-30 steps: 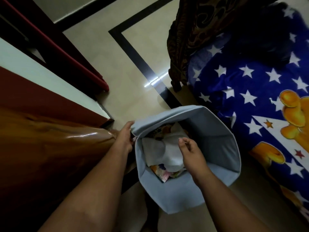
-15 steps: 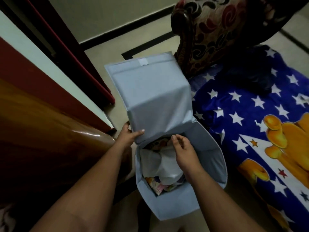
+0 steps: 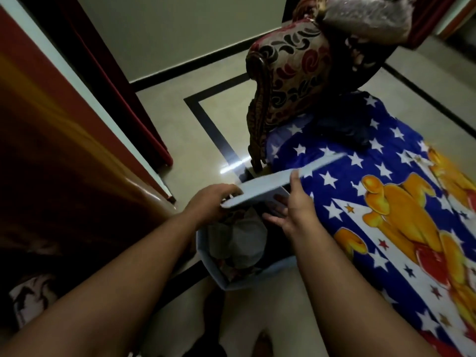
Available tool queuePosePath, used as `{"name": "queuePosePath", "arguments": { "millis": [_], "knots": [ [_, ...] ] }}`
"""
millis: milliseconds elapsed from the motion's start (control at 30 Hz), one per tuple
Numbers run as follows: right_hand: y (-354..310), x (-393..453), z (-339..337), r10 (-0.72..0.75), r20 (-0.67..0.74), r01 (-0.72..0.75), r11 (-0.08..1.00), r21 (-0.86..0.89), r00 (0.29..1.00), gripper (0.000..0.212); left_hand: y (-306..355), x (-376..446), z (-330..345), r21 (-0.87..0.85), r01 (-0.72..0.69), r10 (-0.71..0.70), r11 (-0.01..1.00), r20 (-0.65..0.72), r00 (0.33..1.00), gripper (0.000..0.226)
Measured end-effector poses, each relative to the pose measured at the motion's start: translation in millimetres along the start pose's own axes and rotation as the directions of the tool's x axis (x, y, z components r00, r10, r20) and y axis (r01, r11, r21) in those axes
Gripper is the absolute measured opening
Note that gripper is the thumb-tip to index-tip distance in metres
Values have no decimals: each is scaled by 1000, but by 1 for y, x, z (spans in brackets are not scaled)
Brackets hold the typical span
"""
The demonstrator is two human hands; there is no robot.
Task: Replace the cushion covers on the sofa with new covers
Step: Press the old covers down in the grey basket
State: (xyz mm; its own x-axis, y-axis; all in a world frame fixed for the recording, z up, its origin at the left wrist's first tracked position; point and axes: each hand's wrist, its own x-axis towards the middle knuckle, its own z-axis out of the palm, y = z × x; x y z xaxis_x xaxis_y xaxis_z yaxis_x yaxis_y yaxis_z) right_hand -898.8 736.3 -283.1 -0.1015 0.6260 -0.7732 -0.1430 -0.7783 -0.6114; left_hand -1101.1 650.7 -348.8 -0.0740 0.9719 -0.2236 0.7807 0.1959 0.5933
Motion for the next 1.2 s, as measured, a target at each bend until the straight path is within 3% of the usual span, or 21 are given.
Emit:
{"name": "queuePosePath", "arguments": {
  "millis": [67,167,267,400,467,567,600,667,700,767,833,900,933,1000,1100,1200],
  "knots": [
    [17,-1,-28,7,-69,-9,1000,-28,998,42,6,-26,16,156,-88,79,984,65,995,52],
    [63,1,-67,16,-165,-33,994,-102,986,39,-3,-65,50,265,-277,245,924,148,958,47],
    [127,6,-106,34,-254,-86,977,-198,967,18,-19,-93,93,384,-361,261,850,289,921,50],
    [212,25,-154,137,-347,-229,944,-240,928,10,-37,-120,153,452,-341,172,825,374,911,55],
    [242,42,-169,182,-376,-289,924,-251,909,5,-47,-129,183,477,-261,80,839,367,927,60],
    [274,76,-183,173,-438,-344,872,-348,882,36,-59,-136,226,470,-43,-197,881,449,872,67],
    [278,89,-185,97,-475,-335,830,-446,875,55,-63,-135,238,422,86,-269,903,396,878,71],
    [273,114,-185,-82,-486,-241,790,-564,870,84,-73,-129,264,177,397,-420,900,118,900,83],
    [265,128,-183,-166,-457,-158,792,-590,874,93,-78,-120,271,3,539,-539,842,-8,842,91],
    [247,157,-181,-224,-401,-78,786,-613,889,109,-83,-103,277,-385,698,-772,604,-65,632,105],
    [237,190,-183,-205,-427,-113,785,-609,881,126,-90,-83,291,-661,681,-888,314,50,458,111],
    [229,216,-189,-215,-455,-176,718,-674,864,131,-95,-66,307,-801,587,-908,116,154,390,111],
    [224,224,-194,-253,-437,-181,654,-734,863,129,-98,-59,316,-838,542,-907,70,172,384,108],
    [218,242,-199,-337,-346,-117,547,-829,876,123,-104,-50,334,-857,508,-921,86,127,369,88],
    [222,254,-192,-419,-296,43,633,-773,858,93,-100,-41,336,-809,558,-951,185,-5,310,64],
    [224,254,-167,-495,-283,152,668,-728,821,61,-107,-39,320,-784,577,-954,228,-63,292,51]
  ]
}}
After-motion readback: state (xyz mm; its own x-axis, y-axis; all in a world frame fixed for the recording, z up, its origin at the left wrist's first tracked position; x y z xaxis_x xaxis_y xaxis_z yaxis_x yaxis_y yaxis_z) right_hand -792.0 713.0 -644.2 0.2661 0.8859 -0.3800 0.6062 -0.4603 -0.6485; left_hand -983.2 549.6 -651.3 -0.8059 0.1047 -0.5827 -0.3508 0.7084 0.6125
